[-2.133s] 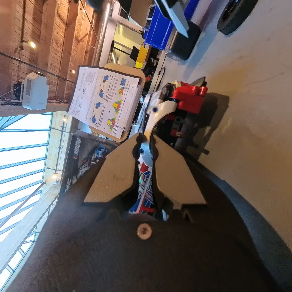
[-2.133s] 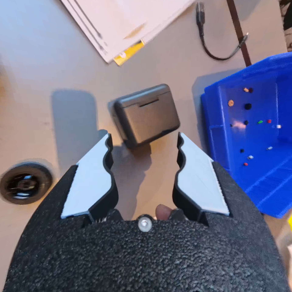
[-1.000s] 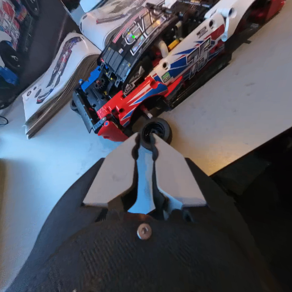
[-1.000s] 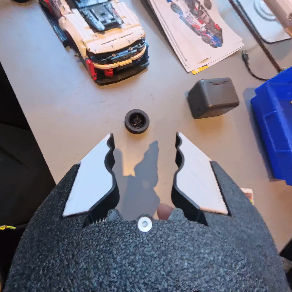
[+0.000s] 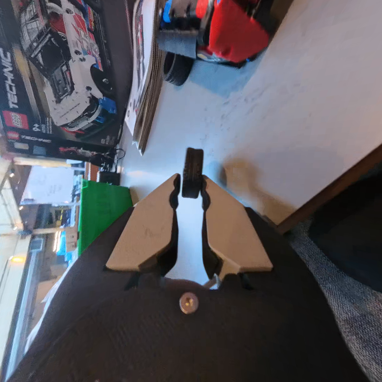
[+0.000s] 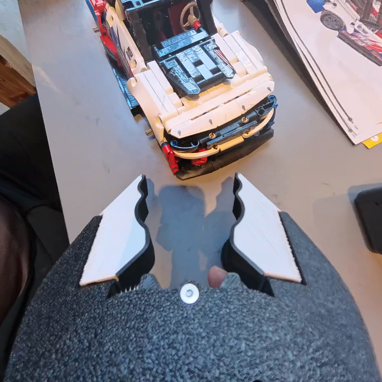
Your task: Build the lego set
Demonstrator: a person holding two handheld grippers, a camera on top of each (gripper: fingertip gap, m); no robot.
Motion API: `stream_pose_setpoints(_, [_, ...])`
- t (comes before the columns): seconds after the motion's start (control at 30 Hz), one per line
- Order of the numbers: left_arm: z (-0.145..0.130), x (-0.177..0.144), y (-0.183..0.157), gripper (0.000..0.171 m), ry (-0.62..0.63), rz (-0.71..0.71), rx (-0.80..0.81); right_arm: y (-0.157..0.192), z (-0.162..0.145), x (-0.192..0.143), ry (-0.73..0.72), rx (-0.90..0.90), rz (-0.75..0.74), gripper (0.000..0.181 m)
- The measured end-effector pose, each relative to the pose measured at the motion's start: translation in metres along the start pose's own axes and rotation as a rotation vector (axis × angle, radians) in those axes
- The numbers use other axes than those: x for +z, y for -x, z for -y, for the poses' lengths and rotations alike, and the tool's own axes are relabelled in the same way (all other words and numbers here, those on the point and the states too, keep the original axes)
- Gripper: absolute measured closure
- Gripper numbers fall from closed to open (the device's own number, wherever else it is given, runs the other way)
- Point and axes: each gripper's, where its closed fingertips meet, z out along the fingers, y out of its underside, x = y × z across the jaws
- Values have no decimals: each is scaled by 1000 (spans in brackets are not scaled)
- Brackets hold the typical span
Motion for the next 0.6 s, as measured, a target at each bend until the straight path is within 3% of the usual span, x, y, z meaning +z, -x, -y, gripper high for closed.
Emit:
stream_pose_setpoints(0.03, [-2, 5, -3, 145, -33, -31, -7, 0, 1, 1, -3, 9, 4, 102])
stream_pose_setpoints(0.17, [-2, 6, -4, 155, -172, -56, -77, 2, -2, 6, 8, 4, 8, 102])
stream_pose_setpoints(0.27, [1, -6, -1, 120, -192, -104, -158, 3, -3, 6, 2, 4, 15, 102])
stream_pose_setpoints(0.43, [34, -32, -1, 96, -285, -288, -316, -12, 6, -2, -23, -44, -6, 100])
stream_pose_setpoints(0.6, [69, -6, -20, 88, -261, -473, -374, -13, 11, 10, -3, -39, 53, 100])
